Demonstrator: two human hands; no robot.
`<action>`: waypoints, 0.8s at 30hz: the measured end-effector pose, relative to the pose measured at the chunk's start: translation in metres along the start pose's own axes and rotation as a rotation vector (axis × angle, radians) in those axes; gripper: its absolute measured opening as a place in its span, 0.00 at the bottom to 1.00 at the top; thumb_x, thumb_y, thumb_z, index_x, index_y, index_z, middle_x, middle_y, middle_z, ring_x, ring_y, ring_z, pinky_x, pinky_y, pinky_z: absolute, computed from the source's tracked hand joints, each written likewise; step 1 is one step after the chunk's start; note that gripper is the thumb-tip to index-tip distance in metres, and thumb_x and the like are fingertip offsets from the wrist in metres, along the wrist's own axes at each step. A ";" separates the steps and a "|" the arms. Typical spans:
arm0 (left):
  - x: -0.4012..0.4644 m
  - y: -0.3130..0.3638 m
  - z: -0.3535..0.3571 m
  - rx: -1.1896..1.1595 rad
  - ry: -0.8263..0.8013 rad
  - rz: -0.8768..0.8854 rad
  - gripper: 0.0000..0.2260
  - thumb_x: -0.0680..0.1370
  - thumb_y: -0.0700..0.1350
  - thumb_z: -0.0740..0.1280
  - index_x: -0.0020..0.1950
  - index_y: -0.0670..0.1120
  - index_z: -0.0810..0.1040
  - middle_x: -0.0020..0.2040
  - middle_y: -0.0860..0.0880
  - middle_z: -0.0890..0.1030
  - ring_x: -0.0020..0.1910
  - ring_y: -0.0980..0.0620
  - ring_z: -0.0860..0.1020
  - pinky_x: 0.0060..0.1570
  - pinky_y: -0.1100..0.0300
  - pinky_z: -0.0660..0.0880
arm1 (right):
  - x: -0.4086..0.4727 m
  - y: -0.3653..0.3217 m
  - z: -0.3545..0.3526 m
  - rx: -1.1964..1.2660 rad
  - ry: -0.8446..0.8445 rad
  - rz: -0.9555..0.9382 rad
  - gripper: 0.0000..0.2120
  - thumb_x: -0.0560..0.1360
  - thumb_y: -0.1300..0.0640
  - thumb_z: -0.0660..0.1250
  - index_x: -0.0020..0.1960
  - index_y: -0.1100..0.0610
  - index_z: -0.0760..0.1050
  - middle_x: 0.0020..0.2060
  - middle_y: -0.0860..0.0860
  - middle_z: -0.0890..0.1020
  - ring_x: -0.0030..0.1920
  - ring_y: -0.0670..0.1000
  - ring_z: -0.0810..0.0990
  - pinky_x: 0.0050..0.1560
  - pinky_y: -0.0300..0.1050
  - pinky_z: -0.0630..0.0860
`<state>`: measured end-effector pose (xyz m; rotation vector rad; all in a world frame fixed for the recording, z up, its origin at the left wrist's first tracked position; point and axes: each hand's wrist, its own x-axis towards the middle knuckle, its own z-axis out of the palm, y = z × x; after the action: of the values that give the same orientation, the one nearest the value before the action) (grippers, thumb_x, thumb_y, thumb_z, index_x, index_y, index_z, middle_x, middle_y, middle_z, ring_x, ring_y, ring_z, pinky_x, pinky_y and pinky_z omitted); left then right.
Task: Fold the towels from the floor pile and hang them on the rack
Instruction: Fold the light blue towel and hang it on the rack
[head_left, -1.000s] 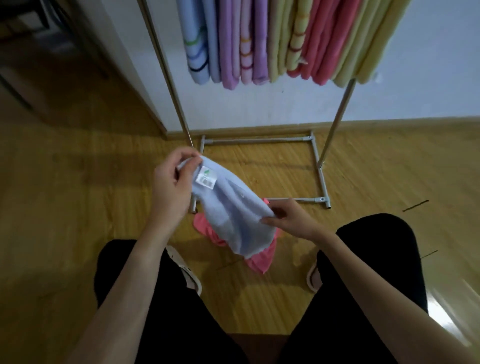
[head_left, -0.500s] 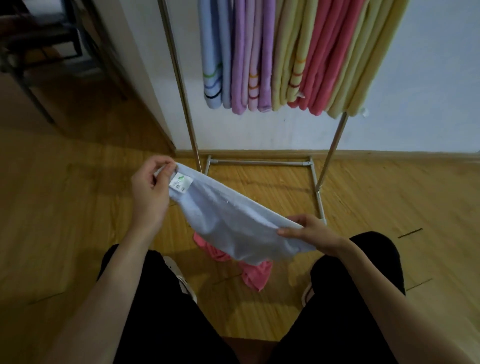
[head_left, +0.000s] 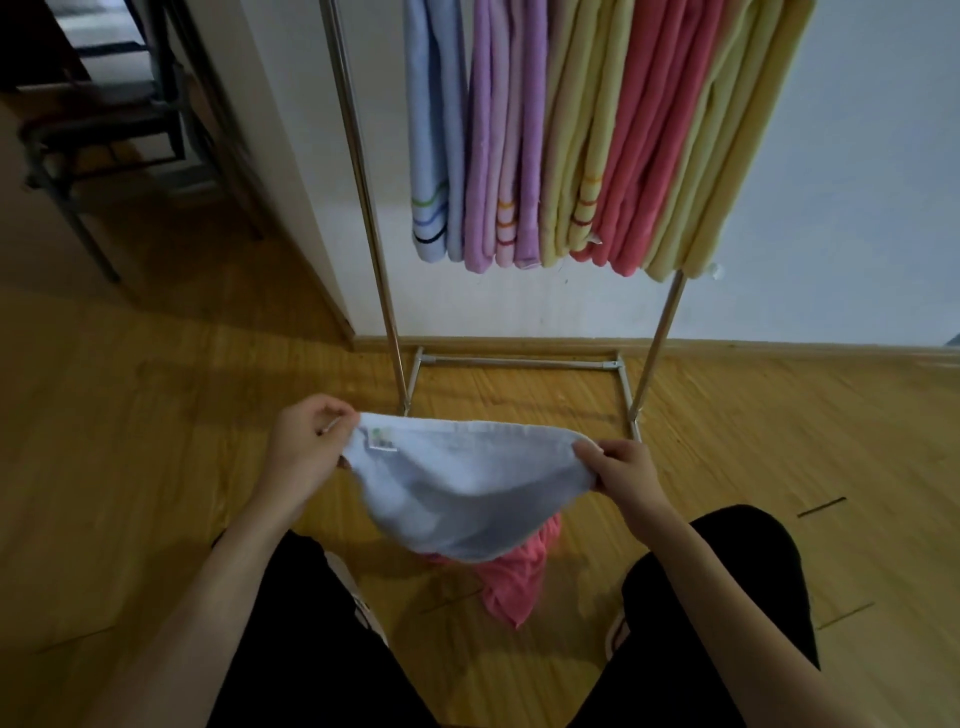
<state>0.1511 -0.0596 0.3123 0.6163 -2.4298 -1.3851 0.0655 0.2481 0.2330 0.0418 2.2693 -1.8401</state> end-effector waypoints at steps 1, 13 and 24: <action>-0.004 0.001 0.002 -0.021 -0.032 -0.016 0.06 0.77 0.37 0.66 0.46 0.48 0.77 0.43 0.45 0.81 0.40 0.49 0.80 0.30 0.61 0.77 | -0.001 -0.004 0.006 -0.021 0.016 -0.023 0.16 0.76 0.59 0.66 0.42 0.73 0.76 0.31 0.58 0.72 0.33 0.54 0.71 0.36 0.49 0.71; -0.044 0.031 0.018 0.170 -0.727 0.104 0.19 0.74 0.29 0.64 0.50 0.53 0.81 0.50 0.52 0.84 0.51 0.57 0.81 0.54 0.56 0.78 | -0.023 -0.027 0.040 -0.226 -0.024 -0.381 0.12 0.77 0.61 0.66 0.35 0.64 0.77 0.25 0.55 0.73 0.26 0.44 0.68 0.27 0.33 0.64; -0.047 0.037 0.029 0.421 -0.485 0.667 0.06 0.75 0.39 0.68 0.47 0.49 0.82 0.49 0.55 0.73 0.52 0.61 0.73 0.50 0.70 0.70 | -0.034 -0.055 0.037 -0.123 -0.216 -0.433 0.09 0.78 0.65 0.62 0.51 0.62 0.81 0.37 0.58 0.82 0.35 0.47 0.78 0.35 0.37 0.73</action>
<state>0.1712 0.0021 0.3284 -0.5015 -2.9145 -0.8073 0.0958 0.2041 0.2848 -0.6836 2.3603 -1.7739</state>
